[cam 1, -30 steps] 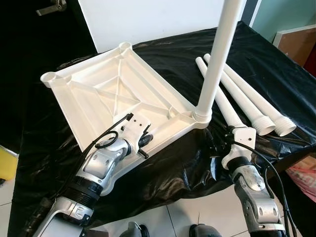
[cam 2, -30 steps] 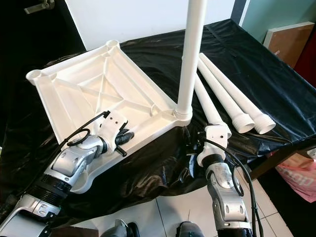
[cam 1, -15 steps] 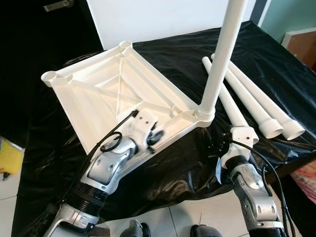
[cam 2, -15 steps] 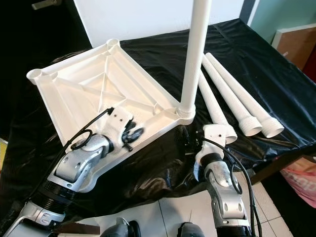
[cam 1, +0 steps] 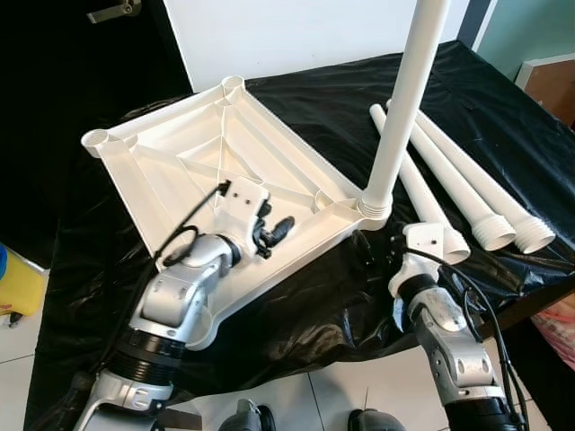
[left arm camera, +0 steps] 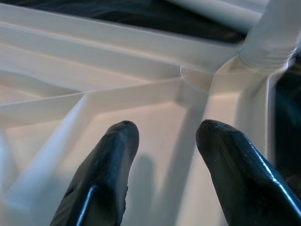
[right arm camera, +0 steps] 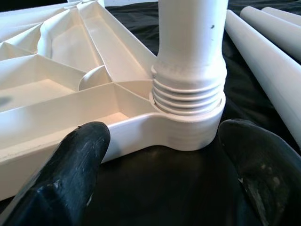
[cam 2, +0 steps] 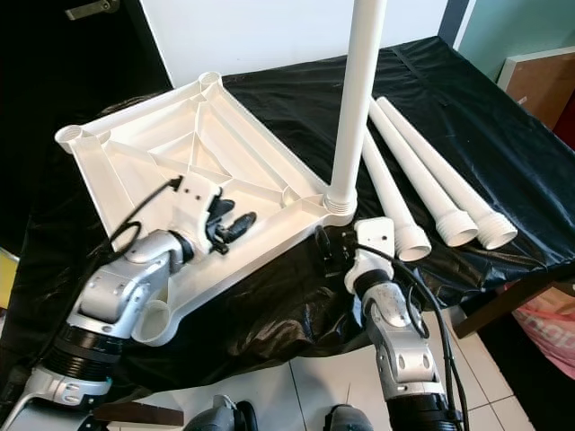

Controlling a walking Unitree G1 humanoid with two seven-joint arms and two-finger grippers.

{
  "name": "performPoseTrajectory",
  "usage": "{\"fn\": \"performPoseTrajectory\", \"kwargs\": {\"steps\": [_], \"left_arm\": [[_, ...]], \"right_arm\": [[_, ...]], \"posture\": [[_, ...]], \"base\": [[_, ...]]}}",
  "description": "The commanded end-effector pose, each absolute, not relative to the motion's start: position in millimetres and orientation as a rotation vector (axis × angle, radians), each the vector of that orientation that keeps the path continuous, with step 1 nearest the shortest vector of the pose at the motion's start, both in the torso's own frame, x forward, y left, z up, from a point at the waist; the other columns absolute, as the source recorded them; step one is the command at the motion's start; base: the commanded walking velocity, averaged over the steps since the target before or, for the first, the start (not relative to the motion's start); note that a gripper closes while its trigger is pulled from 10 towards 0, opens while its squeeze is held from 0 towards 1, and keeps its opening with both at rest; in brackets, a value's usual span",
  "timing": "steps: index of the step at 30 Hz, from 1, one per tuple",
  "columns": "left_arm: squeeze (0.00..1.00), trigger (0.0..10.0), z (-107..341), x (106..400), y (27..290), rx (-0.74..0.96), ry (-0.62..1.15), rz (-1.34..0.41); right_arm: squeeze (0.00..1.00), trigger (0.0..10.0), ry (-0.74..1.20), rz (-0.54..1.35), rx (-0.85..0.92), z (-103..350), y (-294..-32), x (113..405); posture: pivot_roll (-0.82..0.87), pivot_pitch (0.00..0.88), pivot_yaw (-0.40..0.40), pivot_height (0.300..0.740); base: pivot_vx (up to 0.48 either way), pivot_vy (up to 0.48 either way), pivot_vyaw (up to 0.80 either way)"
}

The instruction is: Building children table

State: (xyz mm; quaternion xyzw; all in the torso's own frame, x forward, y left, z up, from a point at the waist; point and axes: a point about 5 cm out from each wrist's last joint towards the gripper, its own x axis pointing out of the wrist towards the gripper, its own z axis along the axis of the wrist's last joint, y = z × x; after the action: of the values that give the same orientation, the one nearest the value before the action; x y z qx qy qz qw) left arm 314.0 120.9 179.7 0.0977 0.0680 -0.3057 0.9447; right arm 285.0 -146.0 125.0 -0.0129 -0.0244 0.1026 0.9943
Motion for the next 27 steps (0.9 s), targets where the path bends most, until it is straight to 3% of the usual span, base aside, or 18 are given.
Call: {"fn": "performPoseTrajectory", "kwargs": {"steps": [1, 2, 6, 15, 16, 22, 27], "left_arm": [[0.0, 10.0, 180.6, 316.2, 145.4, 0.259, 0.16, -0.515], [0.0, 10.0, 180.6, 316.2, 145.4, 0.259, 0.16, -0.515], [0.0, 10.0, 181.1, 315.5, 191.2, 0.463, 0.22, -0.347], [0.0, 10.0, 183.5, 312.7, 221.8, 0.558, 0.261, -0.236], [0.0, 10.0, 185.4, 311.7, 235.1, 0.636, 0.277, -0.179], [0.0, 10.0, 182.8, 306.7, 240.7, 0.685, 0.32, -0.197], [0.0, 10.0, 164.7, 290.4, 223.2, 0.78, 0.401, -0.415]], "right_arm": [[0.0, 10.0, -0.026, 0.222, -0.054, 120.1, -146.2, 285.5], [0.0, 10.0, -0.026, 0.222, -0.054, 120.1, -146.2, 285.5], [0.0, 10.0, 0.013, 0.221, -0.094, 114.3, -145.1, 292.7], [0.0, 10.0, 0.035, 0.256, -0.117, 112.7, -141.0, 300.6], [0.0, 10.0, 0.032, 0.277, -0.124, 113.9, -138.1, 304.2], [0.0, 10.0, 0.032, 0.295, -0.129, 114.3, -133.9, 309.0], [0.0, 10.0, 0.043, 0.313, -0.128, 113.7, -129.0, 316.0]], "posture": [[-0.08, 0.119, 0.087, 0.74], [-0.08, 0.119, 0.087, 0.74], [-0.07, 0.115, 0.081, 0.74], [-0.06, 0.117, 0.071, 0.74], [-0.05, 0.119, 0.064, 0.74], [-0.04, 0.121, 0.061, 0.74], [-0.03, 0.119, 0.054, 0.74]], "base": [[0.0, 0.0, 0.0], [0.0, 0.0, 0.0], [0.0, 0.0, 0.0], [0.0, 0.0, 0.0], [0.0, 0.0, 0.0], [0.0, 0.0, 0.0], [0.0, 0.0, 0.0]]}}
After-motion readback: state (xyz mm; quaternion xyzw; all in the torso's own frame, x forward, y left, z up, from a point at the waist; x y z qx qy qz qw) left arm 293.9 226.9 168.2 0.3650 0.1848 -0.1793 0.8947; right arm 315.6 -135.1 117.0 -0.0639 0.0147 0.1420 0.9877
